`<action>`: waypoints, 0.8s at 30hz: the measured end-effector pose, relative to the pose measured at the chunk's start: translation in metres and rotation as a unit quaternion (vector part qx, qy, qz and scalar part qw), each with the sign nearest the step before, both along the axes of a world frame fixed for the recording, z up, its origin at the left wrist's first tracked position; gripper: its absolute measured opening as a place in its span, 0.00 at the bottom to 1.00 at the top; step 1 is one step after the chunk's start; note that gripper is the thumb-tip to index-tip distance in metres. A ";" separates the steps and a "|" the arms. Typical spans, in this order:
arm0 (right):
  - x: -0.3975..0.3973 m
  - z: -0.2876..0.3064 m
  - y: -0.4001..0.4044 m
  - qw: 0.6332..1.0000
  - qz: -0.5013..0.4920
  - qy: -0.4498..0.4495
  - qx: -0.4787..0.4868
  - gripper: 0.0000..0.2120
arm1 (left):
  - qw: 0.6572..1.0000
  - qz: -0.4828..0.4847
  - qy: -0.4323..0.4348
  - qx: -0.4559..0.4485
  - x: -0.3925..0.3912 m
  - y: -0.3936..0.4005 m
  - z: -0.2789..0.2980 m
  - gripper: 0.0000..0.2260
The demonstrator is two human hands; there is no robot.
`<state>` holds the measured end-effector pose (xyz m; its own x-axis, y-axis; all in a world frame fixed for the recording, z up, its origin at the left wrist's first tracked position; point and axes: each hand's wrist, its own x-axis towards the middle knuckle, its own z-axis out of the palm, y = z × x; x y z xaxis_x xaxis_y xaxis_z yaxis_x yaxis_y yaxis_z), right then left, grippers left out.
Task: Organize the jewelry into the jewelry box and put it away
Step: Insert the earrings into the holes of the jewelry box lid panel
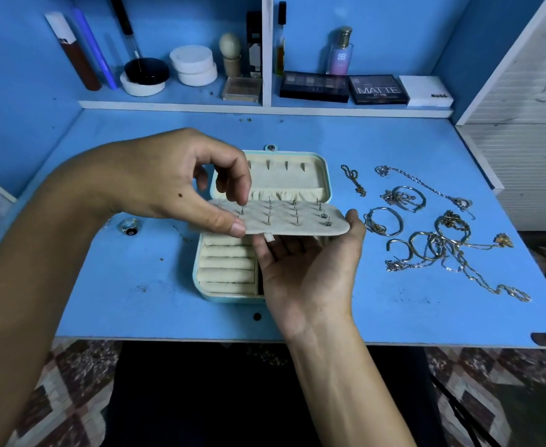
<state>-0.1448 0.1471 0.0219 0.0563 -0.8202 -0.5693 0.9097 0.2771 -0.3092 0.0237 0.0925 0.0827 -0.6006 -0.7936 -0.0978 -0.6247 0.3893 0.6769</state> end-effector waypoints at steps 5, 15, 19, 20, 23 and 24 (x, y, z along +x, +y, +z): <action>0.001 -0.001 -0.001 1.000 0.011 -0.021 0.008 0.33 | 0.999 0.001 0.010 -0.037 0.001 0.001 0.001 0.13; 0.005 -0.001 -0.002 0.998 0.006 0.032 0.048 0.33 | 0.990 0.051 0.093 -0.094 0.007 -0.005 0.002 0.16; 0.009 -0.006 -0.002 0.998 -0.016 0.047 0.037 0.29 | 0.981 0.081 0.109 -0.141 0.009 -0.012 -0.001 0.11; 0.010 -0.006 -0.001 0.998 -0.026 0.052 0.031 0.26 | 0.978 0.091 0.115 -0.147 0.009 -0.013 -0.002 0.10; 0.009 -0.004 -0.003 0.995 -0.061 0.083 -0.004 0.20 | 0.970 0.120 0.143 -0.157 0.008 -0.017 -0.003 0.07; 0.006 -0.003 -0.005 0.991 -0.077 0.104 -0.025 0.19 | 0.967 0.129 0.148 -0.162 0.007 -0.019 -0.004 0.06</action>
<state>-0.1387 0.1421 0.0191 -0.1855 -0.8373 -0.5143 0.8550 0.1204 -0.5044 0.0310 0.0739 0.0785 -0.3421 -0.8810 0.3268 -0.5270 0.4678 0.7095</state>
